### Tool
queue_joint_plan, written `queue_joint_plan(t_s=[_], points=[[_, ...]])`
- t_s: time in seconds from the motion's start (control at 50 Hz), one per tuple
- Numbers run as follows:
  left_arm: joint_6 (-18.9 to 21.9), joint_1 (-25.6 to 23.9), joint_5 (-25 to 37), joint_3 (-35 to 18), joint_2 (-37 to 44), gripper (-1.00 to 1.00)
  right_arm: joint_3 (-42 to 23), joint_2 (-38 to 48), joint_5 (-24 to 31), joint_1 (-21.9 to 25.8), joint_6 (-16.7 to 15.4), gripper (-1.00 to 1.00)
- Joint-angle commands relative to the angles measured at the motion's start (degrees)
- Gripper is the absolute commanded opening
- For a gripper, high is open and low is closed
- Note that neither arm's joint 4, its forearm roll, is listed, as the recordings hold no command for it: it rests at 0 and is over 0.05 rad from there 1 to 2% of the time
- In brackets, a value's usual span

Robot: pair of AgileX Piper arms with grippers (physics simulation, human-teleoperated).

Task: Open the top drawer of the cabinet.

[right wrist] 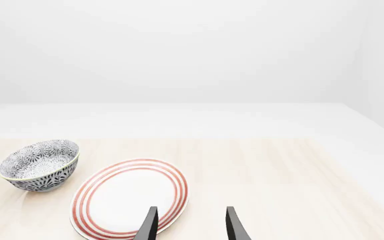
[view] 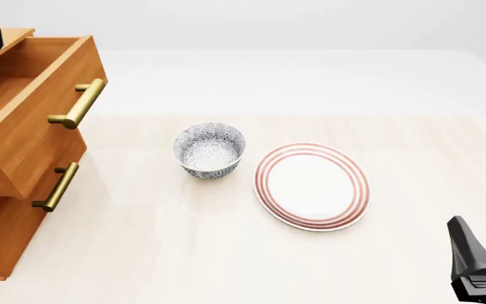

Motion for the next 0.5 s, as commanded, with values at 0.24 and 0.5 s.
queue_joint_plan(t_s=[0.24, 0.5], points=[[-11.61, 1.77, 15.52, -10.04, 3.35, 1.0, 0.0, -0.01, 0.0, 0.0, -0.01, 1.0], [-13.02, 2.56, 23.31, -14.14, 5.0, 1.0, 0.0, 0.0, 0.0, 0.0, -0.01, 1.0]])
